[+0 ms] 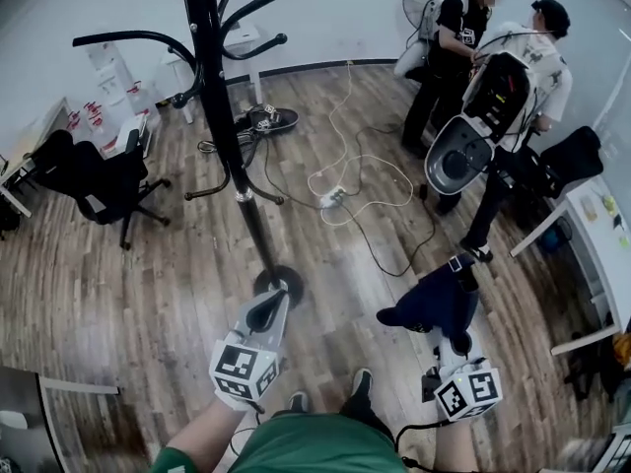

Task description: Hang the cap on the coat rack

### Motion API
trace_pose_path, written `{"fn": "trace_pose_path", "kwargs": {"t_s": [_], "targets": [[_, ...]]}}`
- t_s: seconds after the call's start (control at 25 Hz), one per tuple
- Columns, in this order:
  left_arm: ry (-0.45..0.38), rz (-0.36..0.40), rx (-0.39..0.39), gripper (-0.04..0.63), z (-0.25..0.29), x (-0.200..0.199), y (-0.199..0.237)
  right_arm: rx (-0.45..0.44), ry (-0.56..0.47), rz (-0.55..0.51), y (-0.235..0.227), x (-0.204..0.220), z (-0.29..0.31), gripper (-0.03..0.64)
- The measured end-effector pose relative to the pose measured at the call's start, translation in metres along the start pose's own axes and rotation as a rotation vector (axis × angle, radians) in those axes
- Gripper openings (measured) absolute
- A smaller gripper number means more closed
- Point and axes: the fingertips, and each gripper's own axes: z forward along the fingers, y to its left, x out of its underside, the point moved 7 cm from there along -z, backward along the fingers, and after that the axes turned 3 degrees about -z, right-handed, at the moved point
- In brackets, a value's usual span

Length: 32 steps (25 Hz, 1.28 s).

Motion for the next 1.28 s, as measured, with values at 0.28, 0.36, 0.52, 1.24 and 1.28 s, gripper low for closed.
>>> {"fn": "trace_pose_path", "kwargs": {"t_s": [0.28,0.36,0.52,1.24,1.28], "targets": [[-0.067,0.024,-0.172,0.012,0.037,-0.037,-0.022,-0.206,-0.05,-0.048,-0.062,-0.044,0.085,0.025],[-0.079,0.025,-0.228,0.012,0.042,-0.041,-0.031,-0.271,-0.061,-0.069,-0.075,-0.055,0.108,0.025],[-0.089,-0.004,-0.36,0.012,0.035,-0.04,-0.047,-0.403,-0.076,-0.086,-0.087,-0.074,0.147,0.025],[-0.144,-0.095,-0.611,0.012,-0.022,-0.055,0.03,-0.652,-0.171,-0.173,-0.007,-0.173,0.289,0.025],[-0.149,-0.1,-0.608,0.012,-0.024,-0.054,0.036,-0.654,-0.17,-0.186,-0.002,-0.177,0.294,0.025]]}}
